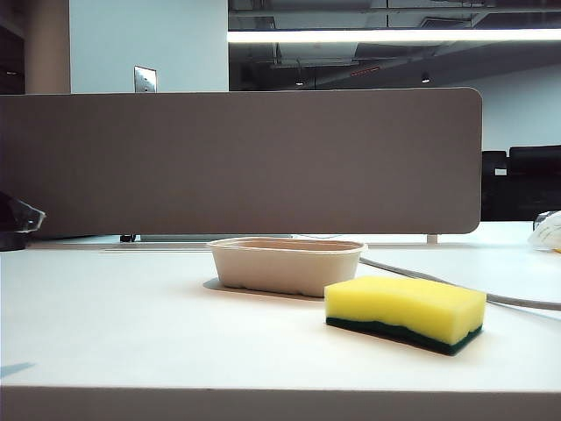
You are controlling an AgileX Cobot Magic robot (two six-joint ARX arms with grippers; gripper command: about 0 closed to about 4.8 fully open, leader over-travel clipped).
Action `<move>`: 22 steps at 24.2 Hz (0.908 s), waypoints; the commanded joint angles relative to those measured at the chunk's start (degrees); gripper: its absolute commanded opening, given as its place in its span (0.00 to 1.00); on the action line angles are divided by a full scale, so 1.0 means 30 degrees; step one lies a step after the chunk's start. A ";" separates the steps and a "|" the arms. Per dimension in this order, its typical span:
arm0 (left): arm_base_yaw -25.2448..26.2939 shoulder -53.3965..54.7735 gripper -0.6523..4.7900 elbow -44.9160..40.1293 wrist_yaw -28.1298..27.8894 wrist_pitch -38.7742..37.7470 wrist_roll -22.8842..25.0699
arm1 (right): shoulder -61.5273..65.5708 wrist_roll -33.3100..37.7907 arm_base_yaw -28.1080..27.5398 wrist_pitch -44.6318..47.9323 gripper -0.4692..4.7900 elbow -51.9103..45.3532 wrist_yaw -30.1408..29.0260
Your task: Pick up the cleaning sponge from the table and place it into the paper lunch box.
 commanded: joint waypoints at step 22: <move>0.0015 0.0015 0.11 0.0015 0.0007 0.0182 0.0029 | 2.2935 -1.2393 0.9318 -0.5122 1.00 0.9894 0.5399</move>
